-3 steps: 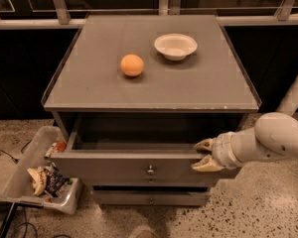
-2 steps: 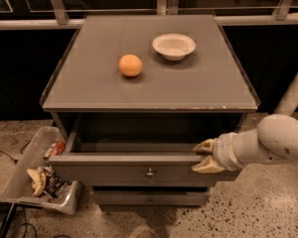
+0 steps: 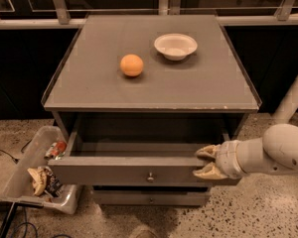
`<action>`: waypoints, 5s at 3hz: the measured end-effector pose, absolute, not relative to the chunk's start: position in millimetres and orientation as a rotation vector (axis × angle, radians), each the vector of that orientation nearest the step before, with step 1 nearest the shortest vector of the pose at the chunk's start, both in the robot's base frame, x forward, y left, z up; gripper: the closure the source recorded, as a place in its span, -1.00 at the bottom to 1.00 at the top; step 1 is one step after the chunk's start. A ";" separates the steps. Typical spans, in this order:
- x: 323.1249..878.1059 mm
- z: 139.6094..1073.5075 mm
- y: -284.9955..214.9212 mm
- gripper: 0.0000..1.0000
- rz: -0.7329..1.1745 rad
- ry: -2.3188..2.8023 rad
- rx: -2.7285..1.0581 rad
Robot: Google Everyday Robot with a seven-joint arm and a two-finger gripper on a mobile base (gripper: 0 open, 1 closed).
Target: Open top drawer
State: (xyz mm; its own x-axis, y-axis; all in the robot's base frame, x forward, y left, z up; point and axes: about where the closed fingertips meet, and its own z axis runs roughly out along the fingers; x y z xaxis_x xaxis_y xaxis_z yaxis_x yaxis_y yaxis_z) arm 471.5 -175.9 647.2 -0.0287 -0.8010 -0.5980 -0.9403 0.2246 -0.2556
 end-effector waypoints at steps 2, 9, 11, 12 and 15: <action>471.4 647.2 -175.9 -0.29 0.276 1.855 -1.605; 404.5 649.3 -186.9 0.63 0.256 1.834 -1.565; 404.5 649.3 -186.9 -0.29 0.256 1.834 -1.565; 404.5 649.2 -186.9 -0.23 0.256 1.834 -1.565; 365.5 646.0 -202.0 1.00 0.275 1.840 -1.530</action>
Offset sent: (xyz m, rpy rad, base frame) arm 0.0000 0.0000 0.0000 0.0000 0.0000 0.0000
